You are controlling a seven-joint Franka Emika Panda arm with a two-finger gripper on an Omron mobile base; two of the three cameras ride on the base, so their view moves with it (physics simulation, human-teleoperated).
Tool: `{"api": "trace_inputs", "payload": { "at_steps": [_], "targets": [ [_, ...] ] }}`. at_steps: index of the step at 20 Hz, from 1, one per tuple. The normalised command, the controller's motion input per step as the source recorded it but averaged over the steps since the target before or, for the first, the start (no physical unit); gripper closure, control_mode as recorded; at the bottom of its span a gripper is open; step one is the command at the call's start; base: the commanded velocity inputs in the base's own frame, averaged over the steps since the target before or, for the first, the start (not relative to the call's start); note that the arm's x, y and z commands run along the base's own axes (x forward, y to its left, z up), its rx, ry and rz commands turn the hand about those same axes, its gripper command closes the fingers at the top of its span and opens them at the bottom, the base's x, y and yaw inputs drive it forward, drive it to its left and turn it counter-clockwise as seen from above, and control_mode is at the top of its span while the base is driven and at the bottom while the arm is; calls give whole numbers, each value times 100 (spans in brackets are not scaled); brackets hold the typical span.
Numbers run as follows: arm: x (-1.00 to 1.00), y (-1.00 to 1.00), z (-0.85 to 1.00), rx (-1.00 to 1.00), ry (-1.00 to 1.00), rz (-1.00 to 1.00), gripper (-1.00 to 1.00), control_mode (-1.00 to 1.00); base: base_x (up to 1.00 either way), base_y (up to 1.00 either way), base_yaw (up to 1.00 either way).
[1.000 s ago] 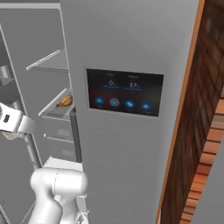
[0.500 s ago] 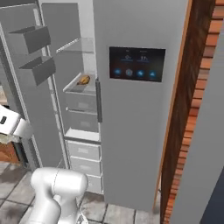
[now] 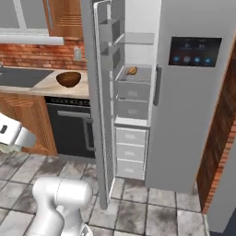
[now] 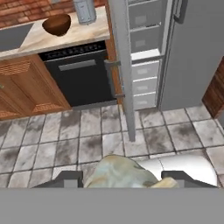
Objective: Take the carrot, chicken drumstick, and garlic from the freezer and place them in the bowl on the counter.
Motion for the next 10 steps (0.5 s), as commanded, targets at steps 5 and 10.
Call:
{"api": "trace_inputs", "payload": {
  "at_steps": [5, 10],
  "targets": [
    [0, 0, 0, 0, 0, 0, 100, 100, -4, 100, -17],
    [0, 0, 0, 0, 0, 0, 100, 100, 92, 91, -31]
  ]
}}
